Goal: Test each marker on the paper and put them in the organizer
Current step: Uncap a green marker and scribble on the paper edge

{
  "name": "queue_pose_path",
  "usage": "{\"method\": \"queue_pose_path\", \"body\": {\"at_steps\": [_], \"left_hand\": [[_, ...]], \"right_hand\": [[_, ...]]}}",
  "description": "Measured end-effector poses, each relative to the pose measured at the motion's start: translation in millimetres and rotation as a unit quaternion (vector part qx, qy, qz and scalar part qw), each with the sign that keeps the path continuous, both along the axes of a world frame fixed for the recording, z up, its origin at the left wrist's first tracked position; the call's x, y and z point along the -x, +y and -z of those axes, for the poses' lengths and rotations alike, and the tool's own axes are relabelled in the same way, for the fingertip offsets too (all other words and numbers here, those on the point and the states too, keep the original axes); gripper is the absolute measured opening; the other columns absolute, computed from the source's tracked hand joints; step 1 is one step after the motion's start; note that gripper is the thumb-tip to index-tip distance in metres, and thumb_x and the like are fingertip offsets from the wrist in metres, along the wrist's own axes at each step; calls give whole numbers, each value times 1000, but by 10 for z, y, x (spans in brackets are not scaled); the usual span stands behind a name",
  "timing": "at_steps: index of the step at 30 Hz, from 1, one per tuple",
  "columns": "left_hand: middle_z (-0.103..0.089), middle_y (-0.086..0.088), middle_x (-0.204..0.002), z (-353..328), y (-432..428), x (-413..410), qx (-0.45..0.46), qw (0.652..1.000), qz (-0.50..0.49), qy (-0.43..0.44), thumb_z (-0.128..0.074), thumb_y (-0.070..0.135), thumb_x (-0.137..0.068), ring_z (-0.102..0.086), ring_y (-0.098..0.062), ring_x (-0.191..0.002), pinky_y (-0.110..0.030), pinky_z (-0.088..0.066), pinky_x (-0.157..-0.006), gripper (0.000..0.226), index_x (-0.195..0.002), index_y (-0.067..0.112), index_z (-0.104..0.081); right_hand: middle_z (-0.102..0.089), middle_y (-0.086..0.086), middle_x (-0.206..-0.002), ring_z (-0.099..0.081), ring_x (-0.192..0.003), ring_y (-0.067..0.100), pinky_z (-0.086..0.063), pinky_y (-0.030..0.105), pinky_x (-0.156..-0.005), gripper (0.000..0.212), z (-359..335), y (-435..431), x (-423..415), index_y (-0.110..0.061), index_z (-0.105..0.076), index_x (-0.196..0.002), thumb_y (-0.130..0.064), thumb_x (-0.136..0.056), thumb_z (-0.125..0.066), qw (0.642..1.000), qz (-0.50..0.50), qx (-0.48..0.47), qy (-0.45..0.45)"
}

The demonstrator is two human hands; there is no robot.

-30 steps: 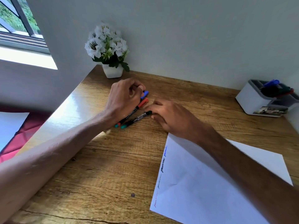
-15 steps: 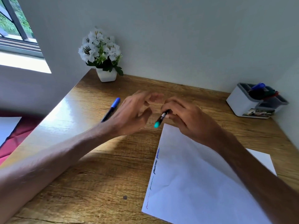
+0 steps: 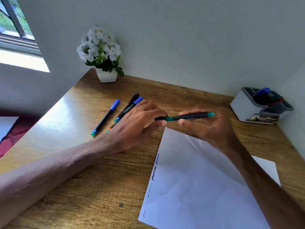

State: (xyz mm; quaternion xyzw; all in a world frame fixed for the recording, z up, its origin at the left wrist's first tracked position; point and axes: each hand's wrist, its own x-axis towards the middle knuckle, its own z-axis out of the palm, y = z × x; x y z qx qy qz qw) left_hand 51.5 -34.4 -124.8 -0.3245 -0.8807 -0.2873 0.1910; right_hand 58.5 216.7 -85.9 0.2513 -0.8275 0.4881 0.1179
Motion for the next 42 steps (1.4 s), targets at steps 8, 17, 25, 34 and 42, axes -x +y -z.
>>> {"method": "queue_pose_path", "body": {"at_steps": [8,17,25,34,42], "left_hand": [[-72,7,-103,-11,-14,15,-14,1000,-25,1,-47,55,-99,-49,-1,-94,-22,-46,-75,50,-118,19,-75],[-75,-5,-92,-89,34,-112,104,989,6,108,-55,36,-101,-66,-22,-90,-39,-59,-70,39,-123,9,-74],[-75,-8,-85,-174,53,-145,161,973,12,167,-66,22,-92,-68,-25,-85,-36,-58,-66,31,-115,3,-74],[-64,-1,-88,-113,71,-109,141,985,-37,90,-40,35,-109,-53,-18,-91,-30,-41,-72,31,-106,11,-59],[-56,2,-93,-32,-22,-19,32,990,-34,-131,-51,47,-103,-46,-10,-88,-15,-36,-79,36,-98,12,-49]], "right_hand": [[-79,-9,-91,-72,-77,11,-58,37,-65,20,76,61,85,-19,-82,-110,-23,-90,-80,986,7,-159,55],[-75,2,-108,-68,-90,18,-59,42,-72,33,233,-163,4,-10,-72,-128,-21,-97,-68,955,-30,-258,141],[-78,2,-88,-68,-67,19,-52,27,-53,32,201,-184,-17,-13,-76,-121,-30,-94,-67,920,1,-314,236],[-73,-7,-78,-61,-58,14,-48,32,-53,40,97,-133,30,-28,-66,-122,-54,-104,-40,928,82,-337,133],[-73,12,-101,-63,-80,17,-50,28,-61,34,-48,-11,36,-13,-66,-119,2,-105,-38,948,-68,232,-209]]}}
